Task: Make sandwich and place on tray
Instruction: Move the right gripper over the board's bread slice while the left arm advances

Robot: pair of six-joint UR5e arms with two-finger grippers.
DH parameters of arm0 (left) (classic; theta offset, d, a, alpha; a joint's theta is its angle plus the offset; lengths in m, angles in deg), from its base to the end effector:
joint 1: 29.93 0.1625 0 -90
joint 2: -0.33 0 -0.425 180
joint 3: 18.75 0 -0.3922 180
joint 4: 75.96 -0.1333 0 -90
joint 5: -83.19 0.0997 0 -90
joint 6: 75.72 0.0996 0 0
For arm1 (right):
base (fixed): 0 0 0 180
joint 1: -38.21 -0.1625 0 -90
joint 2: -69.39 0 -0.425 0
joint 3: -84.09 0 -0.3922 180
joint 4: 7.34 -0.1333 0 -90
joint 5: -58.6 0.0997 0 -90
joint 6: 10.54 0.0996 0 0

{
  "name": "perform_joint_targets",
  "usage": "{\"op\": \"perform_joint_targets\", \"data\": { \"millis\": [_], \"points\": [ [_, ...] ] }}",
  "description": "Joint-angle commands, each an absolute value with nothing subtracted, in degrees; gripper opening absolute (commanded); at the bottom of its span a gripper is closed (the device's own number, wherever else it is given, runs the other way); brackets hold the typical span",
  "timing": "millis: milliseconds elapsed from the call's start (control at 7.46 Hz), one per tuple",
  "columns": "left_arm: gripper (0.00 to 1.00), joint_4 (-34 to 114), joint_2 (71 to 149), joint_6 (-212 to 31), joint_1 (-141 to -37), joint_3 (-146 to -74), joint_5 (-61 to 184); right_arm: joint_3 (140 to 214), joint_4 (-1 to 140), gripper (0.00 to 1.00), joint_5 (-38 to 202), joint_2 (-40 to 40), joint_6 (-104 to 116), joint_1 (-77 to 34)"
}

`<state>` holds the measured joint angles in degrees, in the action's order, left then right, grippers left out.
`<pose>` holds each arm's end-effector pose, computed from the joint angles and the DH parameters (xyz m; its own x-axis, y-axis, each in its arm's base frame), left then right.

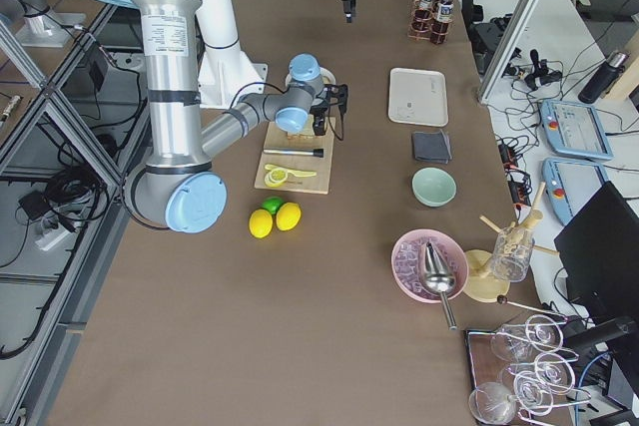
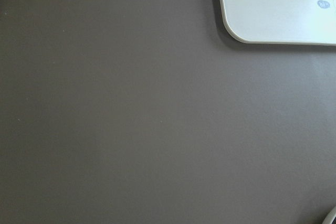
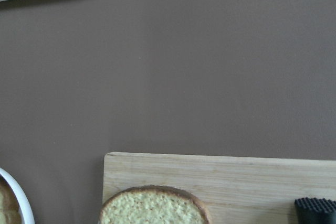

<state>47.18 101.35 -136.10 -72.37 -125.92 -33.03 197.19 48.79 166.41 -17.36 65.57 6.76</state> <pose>0.3480 -0.4392 0.3498 0.4656 0.1751 -0.8675 0.1026 0.9630 0.2494 -0.3792 -0.3524 0.3733 0.4762 0.0233 0.8790 -0.1607 0.9851 0.0609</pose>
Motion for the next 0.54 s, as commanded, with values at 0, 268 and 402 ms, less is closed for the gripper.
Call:
{"op": "perform_joint_targets", "data": {
  "millis": [0, 268, 402],
  "points": [
    [0.98, 47.18, 101.49, -136.28, -71.86, -125.80, -32.56, 196.15, 47.68, 0.98, 164.25, -19.55, 66.01, 9.55],
    [0.98, 47.18, 101.49, -136.28, -71.86, -125.80, -32.56, 196.15, 47.68, 0.87, 162.05, -19.39, 68.80, 11.31],
    [0.98, 47.18, 101.49, -136.28, -71.86, -125.80, -32.56, 196.15, 47.68, 0.83, 161.44, -19.30, 68.91, 11.75]
  ]
}}
